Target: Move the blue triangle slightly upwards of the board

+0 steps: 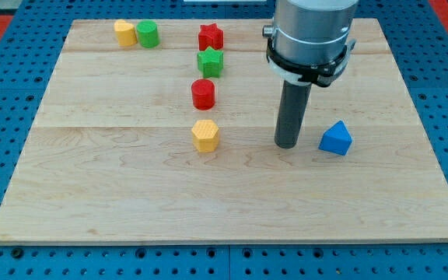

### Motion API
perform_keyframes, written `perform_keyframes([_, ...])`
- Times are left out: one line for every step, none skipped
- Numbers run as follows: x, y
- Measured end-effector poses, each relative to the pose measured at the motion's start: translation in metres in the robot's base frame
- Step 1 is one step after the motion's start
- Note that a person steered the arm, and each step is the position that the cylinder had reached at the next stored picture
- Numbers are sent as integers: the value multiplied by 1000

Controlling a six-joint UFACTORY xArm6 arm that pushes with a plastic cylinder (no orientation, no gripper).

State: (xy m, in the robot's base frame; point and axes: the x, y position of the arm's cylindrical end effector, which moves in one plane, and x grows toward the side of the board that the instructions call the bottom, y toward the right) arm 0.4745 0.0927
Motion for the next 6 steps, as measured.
perform_keyframes([44,24])
perform_keyframes([7,53])
perform_keyframes([-37,50])
perform_keyframes([-21,73])
perform_keyframes([-7,98])
perform_keyframes([-46,118])
